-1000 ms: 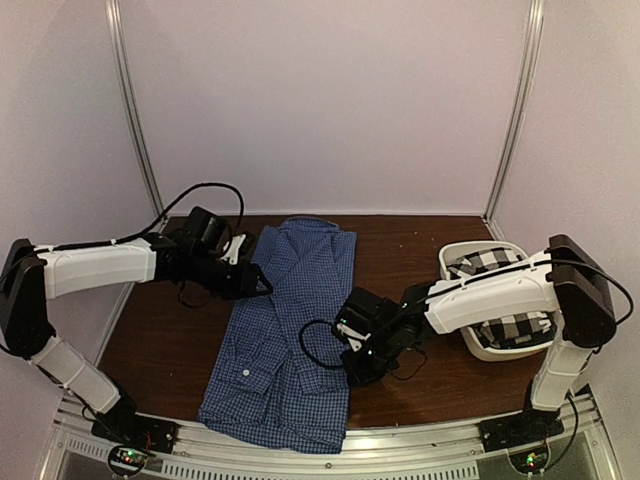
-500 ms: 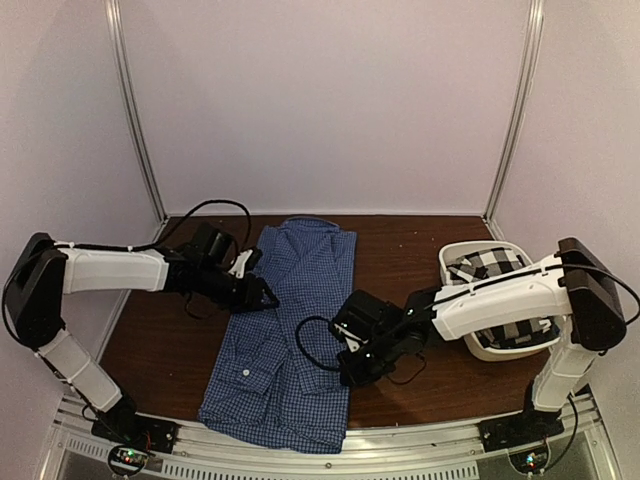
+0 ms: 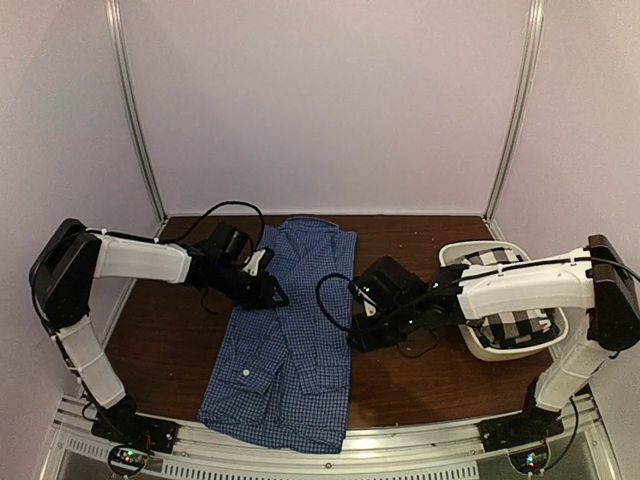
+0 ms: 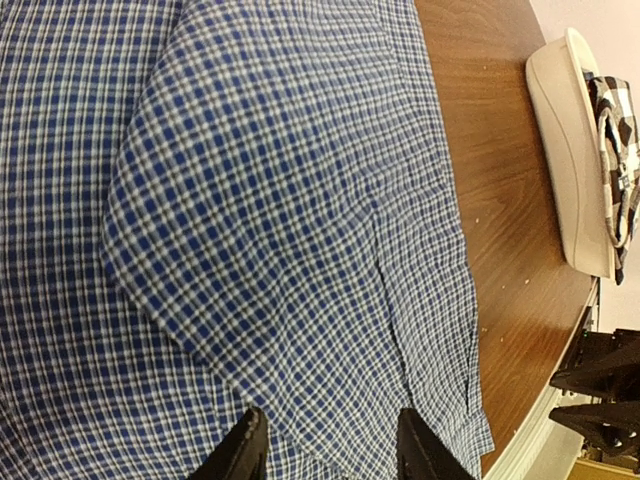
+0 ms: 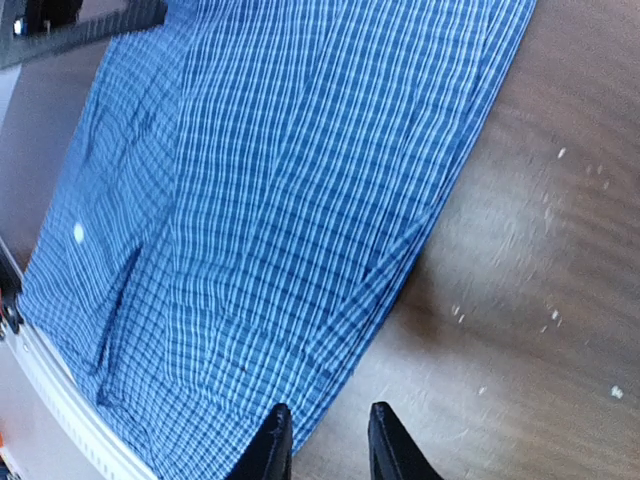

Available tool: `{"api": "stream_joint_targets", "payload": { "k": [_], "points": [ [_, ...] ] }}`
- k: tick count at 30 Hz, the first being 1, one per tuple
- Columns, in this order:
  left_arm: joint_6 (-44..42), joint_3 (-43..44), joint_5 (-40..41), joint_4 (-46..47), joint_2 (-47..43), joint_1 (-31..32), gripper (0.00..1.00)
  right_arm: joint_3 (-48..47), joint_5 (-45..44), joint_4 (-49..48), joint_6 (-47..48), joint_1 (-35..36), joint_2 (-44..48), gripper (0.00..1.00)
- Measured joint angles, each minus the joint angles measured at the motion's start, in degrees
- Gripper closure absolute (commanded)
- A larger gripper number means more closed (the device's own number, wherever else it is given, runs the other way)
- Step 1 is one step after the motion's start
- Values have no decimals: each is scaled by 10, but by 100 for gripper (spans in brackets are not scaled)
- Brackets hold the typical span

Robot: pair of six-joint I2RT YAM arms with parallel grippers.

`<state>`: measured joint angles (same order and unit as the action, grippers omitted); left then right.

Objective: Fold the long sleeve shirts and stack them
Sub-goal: Move the rectangle-folded shirt to the center of the board.

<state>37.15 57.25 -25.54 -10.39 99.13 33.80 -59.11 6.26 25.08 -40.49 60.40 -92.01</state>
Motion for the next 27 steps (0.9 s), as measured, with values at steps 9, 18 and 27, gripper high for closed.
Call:
{"api": "stream_joint_targets", "payload": {
  "k": [9, 18, 27],
  "points": [
    [-5, 112, 2, 3, 101, -19, 64, -153, 40, -132, 62, -115, -135, 72],
    [-22, 157, -2, 0, 183, -61, 66, -330, 120, -198, 83, -177, -354, 74],
    [-40, 171, 28, -38, 175, -65, 63, -497, 152, -185, 80, -221, -501, 76]
  ]
}}
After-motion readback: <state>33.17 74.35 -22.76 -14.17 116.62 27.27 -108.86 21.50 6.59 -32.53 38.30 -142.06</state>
